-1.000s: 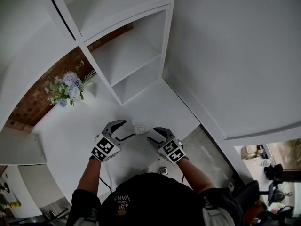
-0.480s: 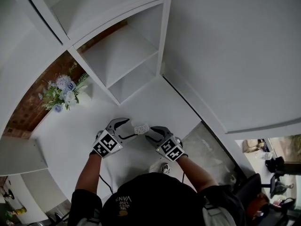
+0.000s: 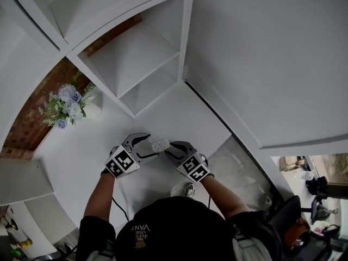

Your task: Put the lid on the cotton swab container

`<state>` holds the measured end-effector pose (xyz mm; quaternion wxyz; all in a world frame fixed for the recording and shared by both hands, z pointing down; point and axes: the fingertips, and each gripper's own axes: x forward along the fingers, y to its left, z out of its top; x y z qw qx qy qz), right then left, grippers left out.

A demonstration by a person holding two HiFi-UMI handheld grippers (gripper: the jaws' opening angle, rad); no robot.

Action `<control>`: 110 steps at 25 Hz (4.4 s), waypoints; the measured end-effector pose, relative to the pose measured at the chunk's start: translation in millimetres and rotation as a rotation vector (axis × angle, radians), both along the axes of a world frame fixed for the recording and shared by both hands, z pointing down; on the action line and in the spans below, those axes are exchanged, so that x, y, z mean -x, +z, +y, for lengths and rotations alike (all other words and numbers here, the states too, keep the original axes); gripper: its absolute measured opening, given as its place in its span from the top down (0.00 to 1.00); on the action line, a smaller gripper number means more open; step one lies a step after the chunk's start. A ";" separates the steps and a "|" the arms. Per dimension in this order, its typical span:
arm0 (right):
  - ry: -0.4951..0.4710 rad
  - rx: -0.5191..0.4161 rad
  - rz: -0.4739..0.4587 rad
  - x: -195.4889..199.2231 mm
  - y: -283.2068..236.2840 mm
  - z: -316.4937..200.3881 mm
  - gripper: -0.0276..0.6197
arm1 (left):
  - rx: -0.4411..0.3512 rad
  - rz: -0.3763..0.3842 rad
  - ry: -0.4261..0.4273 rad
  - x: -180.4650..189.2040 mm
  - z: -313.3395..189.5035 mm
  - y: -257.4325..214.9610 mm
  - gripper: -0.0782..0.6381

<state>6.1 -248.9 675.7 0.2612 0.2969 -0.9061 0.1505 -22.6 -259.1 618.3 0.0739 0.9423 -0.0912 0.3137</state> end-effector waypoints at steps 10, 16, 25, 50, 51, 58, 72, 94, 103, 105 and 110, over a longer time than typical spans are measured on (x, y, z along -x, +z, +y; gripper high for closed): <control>0.006 0.007 -0.010 -1.4 -0.7 1.4 0.74 | -0.016 -0.016 0.019 -3.8 9.1 -7.7 0.47; 0.049 0.022 -0.043 -11.2 -6.7 4.2 0.74 | -0.039 -0.032 0.028 -5.2 16.6 -10.3 0.47; 0.129 0.017 -0.113 -26.6 -29.5 5.7 0.76 | -0.043 -0.026 0.009 -6.1 31.7 -12.6 0.47; 0.129 -0.081 -0.195 -3.1 -74.9 -15.6 0.95 | 0.039 0.127 -0.157 -7.3 39.1 -3.7 0.48; 0.127 -0.077 -0.193 -2.4 -73.0 -15.1 0.95 | 0.050 0.144 -0.175 -6.3 38.1 -3.9 0.49; 0.129 -0.060 -0.185 -1.6 -64.8 -14.8 0.96 | 0.063 0.188 -0.265 -1.6 28.6 -3.7 0.55; 0.141 -0.064 -0.193 -3.0 -62.7 -13.9 0.96 | 0.031 0.182 -0.453 11.6 7.3 0.3 0.86; 0.142 -0.117 -0.108 -0.9 -60.7 -12.1 0.96 | 0.020 0.186 -0.555 13.7 5.9 3.0 0.88; 0.166 -0.067 -0.146 -2.3 -60.8 -13.8 0.96 | 0.052 0.217 -0.582 14.7 4.6 2.2 0.88; 0.170 -0.062 -0.150 -2.5 -61.0 -14.0 0.96 | 0.059 0.225 -0.586 14.9 4.9 2.2 0.88; 0.189 -0.058 -0.159 -6.3 -65.7 -12.9 0.96 | 0.051 0.220 -0.584 15.6 9.9 -1.2 0.88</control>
